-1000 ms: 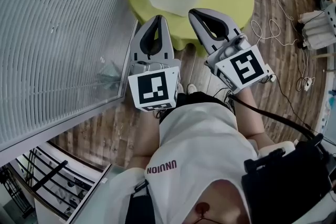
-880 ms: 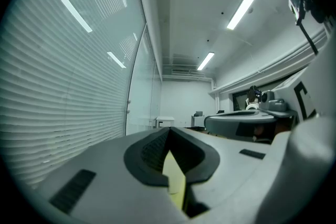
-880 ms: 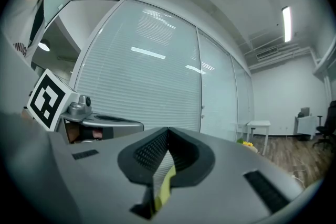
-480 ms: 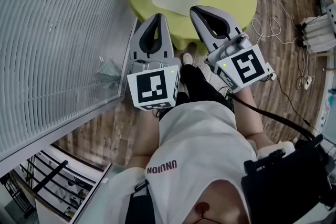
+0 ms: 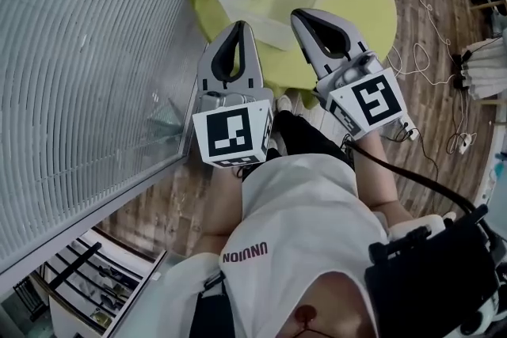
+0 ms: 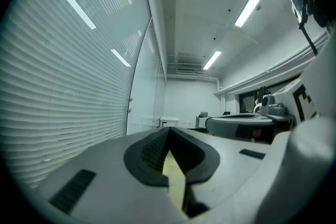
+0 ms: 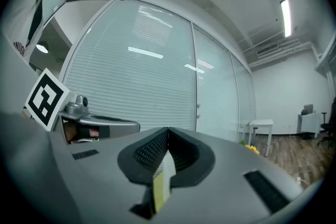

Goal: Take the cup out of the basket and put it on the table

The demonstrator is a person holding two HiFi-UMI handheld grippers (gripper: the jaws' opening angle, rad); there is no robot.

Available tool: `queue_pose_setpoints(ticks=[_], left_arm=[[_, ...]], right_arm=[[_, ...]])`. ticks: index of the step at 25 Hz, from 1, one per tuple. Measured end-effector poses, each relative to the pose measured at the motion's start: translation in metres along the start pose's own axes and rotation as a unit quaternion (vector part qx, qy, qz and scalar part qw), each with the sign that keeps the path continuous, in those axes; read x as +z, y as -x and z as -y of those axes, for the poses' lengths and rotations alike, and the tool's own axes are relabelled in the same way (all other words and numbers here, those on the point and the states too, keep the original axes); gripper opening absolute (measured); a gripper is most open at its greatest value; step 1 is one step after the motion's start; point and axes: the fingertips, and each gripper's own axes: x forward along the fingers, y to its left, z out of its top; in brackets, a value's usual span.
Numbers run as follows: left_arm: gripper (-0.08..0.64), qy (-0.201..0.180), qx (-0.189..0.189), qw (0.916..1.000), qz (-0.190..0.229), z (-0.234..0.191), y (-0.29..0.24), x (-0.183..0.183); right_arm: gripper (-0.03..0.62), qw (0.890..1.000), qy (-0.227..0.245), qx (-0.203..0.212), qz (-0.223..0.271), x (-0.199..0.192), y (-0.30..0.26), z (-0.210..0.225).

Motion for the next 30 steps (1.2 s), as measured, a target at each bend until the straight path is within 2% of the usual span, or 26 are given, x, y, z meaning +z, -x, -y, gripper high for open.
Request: queue_pose_setpoints(ticks=[7, 13, 19, 26, 30], left_arm=[[0.012, 0.003, 0.035, 0.9994, -0.006, -0.021, -0.045, 0.000], [0.012, 0.003, 0.072, 0.9974, -0.007, -0.033, -0.069, 0.005], [0.012, 0.010, 0.106, 0.9943, -0.010, -0.043, -0.085, -0.005], [0.012, 0.012, 0.118, 0.9928, -0.014, -0.056, -0.097, -0.010], [0.012, 0.014, 0.121, 0.9926, -0.011, -0.067, -0.106, -0.001]], right_arm=[[0.018, 1.000, 0.000, 0.018, -0.005, -0.003, -0.039, 0.042], [0.018, 0.999, 0.007, 0.041, -0.004, -0.001, -0.062, 0.069], [0.018, 0.997, 0.025, 0.070, -0.016, -0.015, -0.082, 0.089], [0.018, 0.995, 0.045, 0.079, -0.031, -0.031, -0.104, 0.105], [0.018, 0.995, 0.048, 0.079, -0.048, -0.036, -0.118, 0.110]])
